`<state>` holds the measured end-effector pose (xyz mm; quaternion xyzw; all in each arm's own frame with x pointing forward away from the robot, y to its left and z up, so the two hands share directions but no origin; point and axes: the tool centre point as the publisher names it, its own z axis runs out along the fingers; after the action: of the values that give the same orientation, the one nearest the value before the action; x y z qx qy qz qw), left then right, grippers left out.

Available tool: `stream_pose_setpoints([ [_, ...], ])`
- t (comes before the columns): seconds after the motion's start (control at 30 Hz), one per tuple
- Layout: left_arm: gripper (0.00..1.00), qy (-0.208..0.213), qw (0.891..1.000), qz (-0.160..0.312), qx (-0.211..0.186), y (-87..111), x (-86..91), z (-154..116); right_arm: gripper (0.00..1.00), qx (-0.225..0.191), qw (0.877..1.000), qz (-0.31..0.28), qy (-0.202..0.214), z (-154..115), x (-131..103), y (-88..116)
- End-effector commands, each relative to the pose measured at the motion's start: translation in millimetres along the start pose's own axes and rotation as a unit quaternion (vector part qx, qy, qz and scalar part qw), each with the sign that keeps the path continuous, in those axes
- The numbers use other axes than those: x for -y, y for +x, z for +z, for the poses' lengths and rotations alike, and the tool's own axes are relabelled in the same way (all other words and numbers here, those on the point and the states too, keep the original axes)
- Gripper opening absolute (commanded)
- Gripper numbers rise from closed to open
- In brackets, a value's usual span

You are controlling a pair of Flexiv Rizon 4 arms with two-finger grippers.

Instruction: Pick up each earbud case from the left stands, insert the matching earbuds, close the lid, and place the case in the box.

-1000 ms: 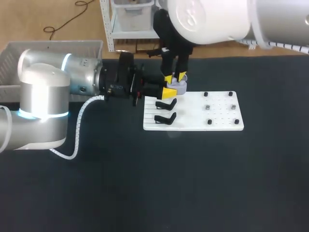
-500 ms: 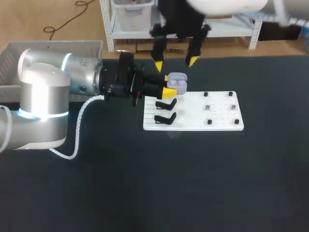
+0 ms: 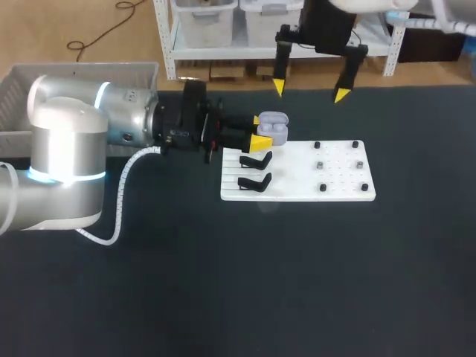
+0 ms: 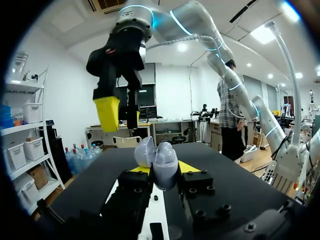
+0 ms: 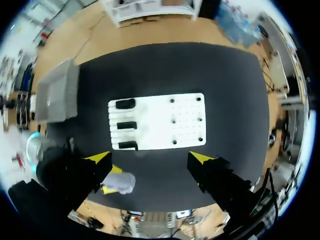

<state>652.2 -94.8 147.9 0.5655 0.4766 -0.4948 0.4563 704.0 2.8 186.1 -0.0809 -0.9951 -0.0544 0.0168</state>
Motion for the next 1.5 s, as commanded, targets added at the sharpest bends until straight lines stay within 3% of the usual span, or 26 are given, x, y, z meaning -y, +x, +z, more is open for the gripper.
stream_pose_setpoints([
  [0.03,0.0,-0.001,1.0,0.0,-0.001,-0.1,0.5,0,1.0,-0.009,1.0,-0.002,0.01,12,-6,-2],
  [0.2,0.0,-0.001,1.0,0.0,-0.001,-0.1,0.5,0,1.0,-0.025,0.999,-0.016,0.013,23,-5,6],
  [0.47,0.0,-0.001,1.0,0.0,-0.001,-0.1,0.5,0,1.0,-0.031,0.998,-0.05,0.023,10,-6,30],
  [0.83,0.0,-0.001,1.0,0.0,-0.001,-0.1,0.5,0,1.0,-0.057,0.996,-0.064,0.015,11,-8,37],
  [0.9,0.0,-0.001,1.0,0.0,-0.001,-0.1,0.5,0,1.0,-0.037,0.998,-0.057,0.017,7,-7,35],
  [1.0,0.0,-0.001,1.0,0.0,-0.001,-0.1,0.5,0,1.0,0.024,0.999,-0.037,0.007,-10,-1,34],
  [1.17,0.0,-0.01,1.0,-0.017,-0.001,-5.9,6.3,-6,1.0,0.133,0.988,-0.078,-0.026,-69,12,50],
  [1.23,0.0,-0.04,0.998,-0.043,0.003,-11.1,8.7,-12,1.0,0.163,0.981,-0.094,-0.043,-87,18,57],
  [1.33,0.0,-0.116,0.988,-0.102,0.018,-18.2,7.4,-26,1.0,0.189,0.976,-0.096,-0.054,-103,26,64],
  [1.5,0.0,-0.193,0.971,-0.136,0.034,-31.0,6.7,-52,1.0,0.212,0.971,-0.08,-0.077,-110,33,68],
])
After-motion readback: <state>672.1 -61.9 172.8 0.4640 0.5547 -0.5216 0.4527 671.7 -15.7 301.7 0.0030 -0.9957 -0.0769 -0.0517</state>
